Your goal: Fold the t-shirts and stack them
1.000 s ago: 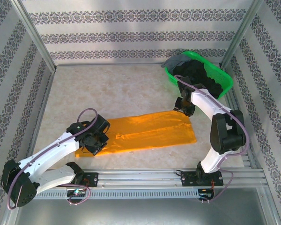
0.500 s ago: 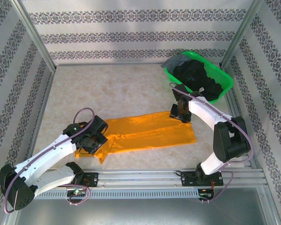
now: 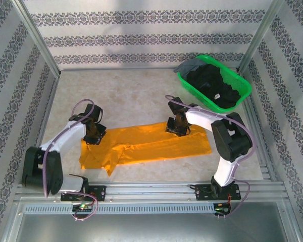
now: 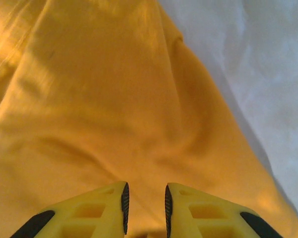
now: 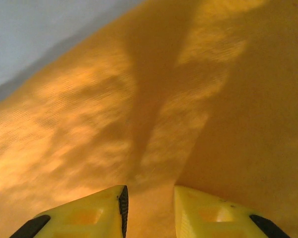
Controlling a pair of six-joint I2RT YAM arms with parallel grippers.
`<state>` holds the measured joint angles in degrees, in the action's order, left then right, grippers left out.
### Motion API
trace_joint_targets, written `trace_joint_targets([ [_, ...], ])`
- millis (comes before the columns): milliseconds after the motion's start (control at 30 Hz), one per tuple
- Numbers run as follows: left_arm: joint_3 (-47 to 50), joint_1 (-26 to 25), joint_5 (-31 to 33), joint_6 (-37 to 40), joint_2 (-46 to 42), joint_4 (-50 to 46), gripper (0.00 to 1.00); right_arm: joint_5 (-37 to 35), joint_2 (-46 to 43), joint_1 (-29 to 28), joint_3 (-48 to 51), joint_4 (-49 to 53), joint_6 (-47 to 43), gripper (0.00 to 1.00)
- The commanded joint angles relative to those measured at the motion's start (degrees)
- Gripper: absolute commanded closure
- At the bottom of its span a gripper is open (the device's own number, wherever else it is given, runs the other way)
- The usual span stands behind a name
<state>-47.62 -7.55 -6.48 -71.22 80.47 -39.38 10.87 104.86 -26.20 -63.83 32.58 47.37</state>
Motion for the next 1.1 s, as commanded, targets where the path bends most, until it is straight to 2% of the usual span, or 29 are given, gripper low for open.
trace_joint_targets([
  [0,-0.37,3.68,-1.96,5.07,4.78,5.2,0.74,-0.67,3.42,1.66,-3.73,2.02,2.7,0.68],
  [100,-0.23,7.11,-2.57,6.65,8.83,6.23,0.74,-2.47,6.81,2.57,-7.76,7.47,3.41,0.67],
  [367,-2.49,15.11,-3.67,11.05,16.55,8.35,0.74,-1.88,13.75,3.49,-16.72,12.98,4.23,0.66],
  [567,-9.49,16.69,-8.21,13.81,23.0,14.73,0.73,-1.52,18.11,5.16,-23.62,14.27,4.1,0.65],
  [733,-17.26,17.12,-7.45,16.82,27.18,16.85,0.69,1.77,24.07,7.41,-34.4,14.62,1.45,0.65],
  [867,-16.87,16.79,-5.31,19.72,21.84,19.34,0.56,6.9,23.48,7.51,-38.37,10.15,-5.04,0.58],
  [967,-11.95,16.33,-5.62,22.42,13.93,22.94,0.46,7.59,16.57,6.58,-34.0,3.79,-10.13,0.49],
  [1067,-6.76,14.33,-8.86,26.72,6.85,26.81,0.45,8.98,9.74,5.67,-28.69,-0.78,-12.88,0.47],
])
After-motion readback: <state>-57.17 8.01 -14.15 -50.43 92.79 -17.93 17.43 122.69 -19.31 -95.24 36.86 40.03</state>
